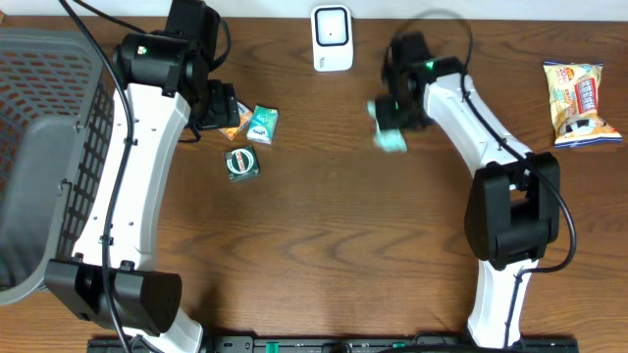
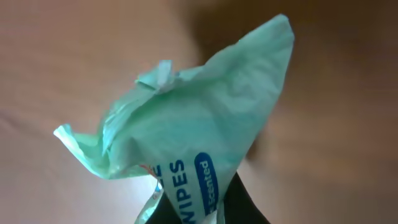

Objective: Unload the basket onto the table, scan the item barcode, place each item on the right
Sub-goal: 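Lift the wipes pack up to the scanner with the right gripper, then carry the wipes pack right and drop it beside the snack bag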

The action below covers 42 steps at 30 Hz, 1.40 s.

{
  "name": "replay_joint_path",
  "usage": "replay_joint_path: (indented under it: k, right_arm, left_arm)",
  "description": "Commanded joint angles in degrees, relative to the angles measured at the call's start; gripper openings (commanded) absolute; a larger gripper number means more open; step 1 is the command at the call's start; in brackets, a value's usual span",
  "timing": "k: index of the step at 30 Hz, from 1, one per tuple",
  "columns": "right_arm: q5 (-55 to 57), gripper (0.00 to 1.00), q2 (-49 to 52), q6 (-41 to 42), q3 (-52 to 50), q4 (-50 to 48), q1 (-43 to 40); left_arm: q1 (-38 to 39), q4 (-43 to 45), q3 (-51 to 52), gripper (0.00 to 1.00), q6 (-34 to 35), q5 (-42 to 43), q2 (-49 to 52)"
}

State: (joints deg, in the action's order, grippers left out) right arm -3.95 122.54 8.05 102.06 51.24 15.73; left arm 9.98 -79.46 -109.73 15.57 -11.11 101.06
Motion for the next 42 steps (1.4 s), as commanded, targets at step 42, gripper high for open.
replay_joint_path:
  k: [42]
  right_arm:
    - [16.61,0.01,7.56,-3.85,15.39,-34.8,3.85]
  left_arm:
    - [-0.02,-0.17,0.02,0.98,-0.52,-0.96,0.42]
